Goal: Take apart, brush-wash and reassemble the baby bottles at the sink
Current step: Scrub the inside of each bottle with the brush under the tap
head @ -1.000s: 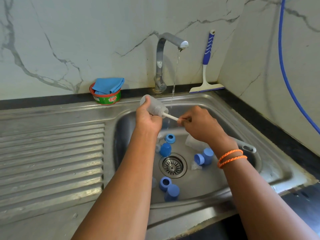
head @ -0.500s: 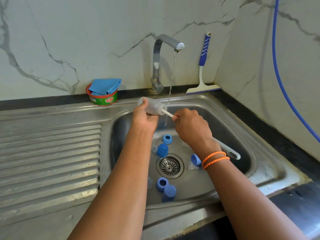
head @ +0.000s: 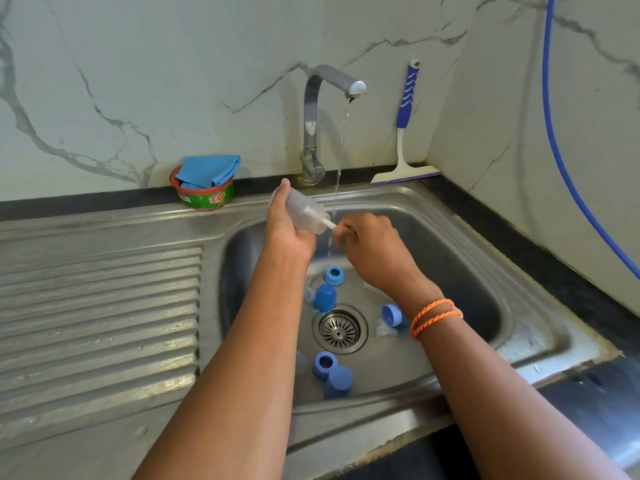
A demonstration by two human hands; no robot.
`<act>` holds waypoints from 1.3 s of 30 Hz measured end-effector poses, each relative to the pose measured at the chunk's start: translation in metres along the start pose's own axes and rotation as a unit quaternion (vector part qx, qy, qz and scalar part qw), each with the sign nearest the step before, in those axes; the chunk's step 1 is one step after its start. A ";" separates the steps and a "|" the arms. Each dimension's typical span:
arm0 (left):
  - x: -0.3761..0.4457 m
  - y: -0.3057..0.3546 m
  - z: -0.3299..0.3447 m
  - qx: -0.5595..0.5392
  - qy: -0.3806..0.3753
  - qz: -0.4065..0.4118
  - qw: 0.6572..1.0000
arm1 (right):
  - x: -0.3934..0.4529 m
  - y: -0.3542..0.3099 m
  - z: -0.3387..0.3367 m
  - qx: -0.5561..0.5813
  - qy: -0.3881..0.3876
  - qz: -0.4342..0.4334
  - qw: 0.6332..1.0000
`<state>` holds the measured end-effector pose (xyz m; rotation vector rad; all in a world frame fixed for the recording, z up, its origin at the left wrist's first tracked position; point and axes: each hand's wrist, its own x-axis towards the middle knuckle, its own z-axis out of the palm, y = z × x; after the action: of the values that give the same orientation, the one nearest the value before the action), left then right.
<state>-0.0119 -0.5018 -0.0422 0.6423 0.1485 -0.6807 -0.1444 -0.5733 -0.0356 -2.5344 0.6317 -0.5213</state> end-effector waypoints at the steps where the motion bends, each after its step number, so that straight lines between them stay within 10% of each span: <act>1: 0.000 -0.001 0.000 -0.008 0.000 0.000 1.000 | 0.000 0.000 0.001 -0.014 0.013 0.004 1.000; 13: 0.010 0.010 -0.015 -0.061 -0.004 -0.038 0.997 | 0.007 0.017 -0.014 0.028 -0.094 0.001 0.995; 39: -0.001 -0.003 -0.008 -0.028 0.024 0.003 0.999 | -0.002 0.001 0.001 -0.113 0.048 0.008 0.992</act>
<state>-0.0138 -0.4983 -0.0494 0.6049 0.2107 -0.6536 -0.1461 -0.5728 -0.0381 -2.7252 0.7860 -0.5998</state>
